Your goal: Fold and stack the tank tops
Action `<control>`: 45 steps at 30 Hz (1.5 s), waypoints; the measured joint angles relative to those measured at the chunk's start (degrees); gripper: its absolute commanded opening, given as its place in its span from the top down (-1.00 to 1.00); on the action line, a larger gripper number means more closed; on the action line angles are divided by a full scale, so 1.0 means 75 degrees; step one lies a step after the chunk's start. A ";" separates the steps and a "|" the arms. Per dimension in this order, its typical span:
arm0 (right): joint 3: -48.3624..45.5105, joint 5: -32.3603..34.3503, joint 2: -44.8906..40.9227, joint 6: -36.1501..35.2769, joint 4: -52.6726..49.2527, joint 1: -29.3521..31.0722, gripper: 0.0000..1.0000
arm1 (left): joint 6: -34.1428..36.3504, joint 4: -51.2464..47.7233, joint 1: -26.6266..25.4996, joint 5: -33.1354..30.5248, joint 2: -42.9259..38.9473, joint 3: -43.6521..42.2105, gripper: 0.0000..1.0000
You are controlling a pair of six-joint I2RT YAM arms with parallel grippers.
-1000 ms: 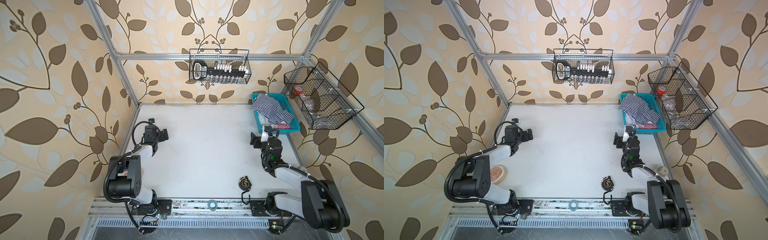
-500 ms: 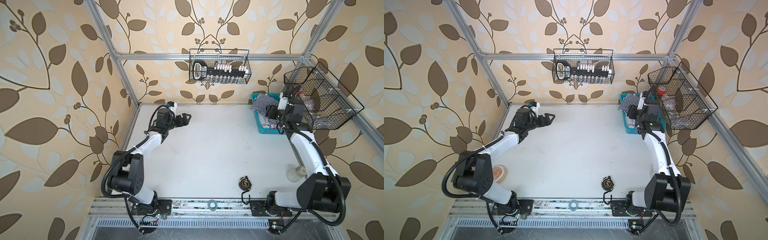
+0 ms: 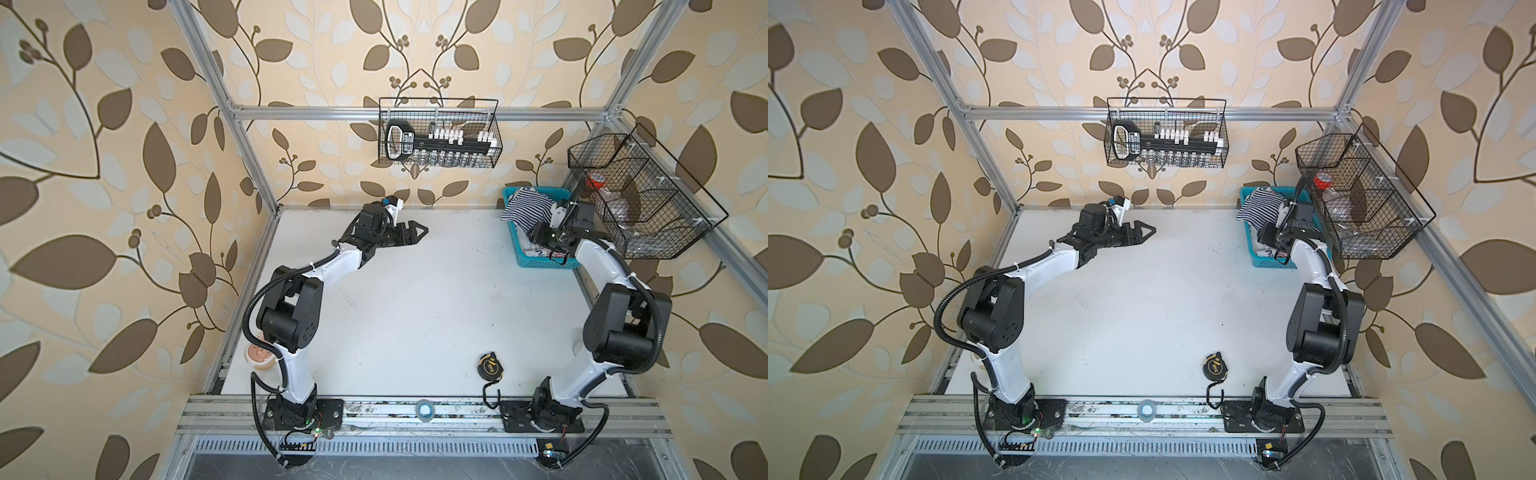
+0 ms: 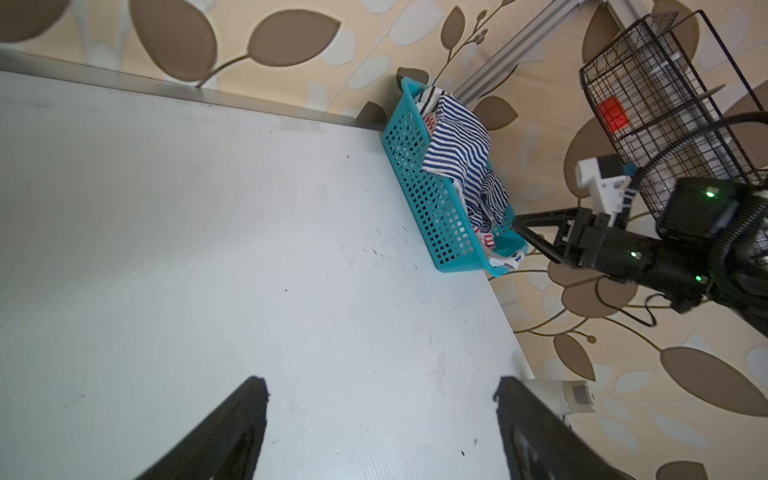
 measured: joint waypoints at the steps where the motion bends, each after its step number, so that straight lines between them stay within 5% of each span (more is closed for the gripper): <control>1: 0.0073 -0.0041 0.0140 0.0082 0.0076 -0.0017 -0.02 | -0.0023 -0.0006 -0.0038 0.0012 0.0000 0.0012 -0.75; 31: 0.2055 0.0466 0.2346 0.1032 0.0425 -0.0198 0.17 | -0.0233 -0.0452 -0.0335 0.0236 0.0670 0.0691 -0.75; 34: 0.2060 0.0571 0.2369 0.0991 0.0356 -0.0198 0.40 | -0.0233 -0.0507 -0.0350 0.0245 0.0731 0.0729 -0.75; 38: 0.2063 0.0638 0.2430 0.0985 0.0280 -0.0198 0.94 | -0.0236 -0.0595 -0.0382 0.0254 0.0737 0.0729 -0.76; 45: 0.2055 0.0603 0.2425 0.0933 0.0230 -0.0198 1.00 | -0.0233 -0.0647 -0.0382 0.0256 0.0737 0.0729 -0.74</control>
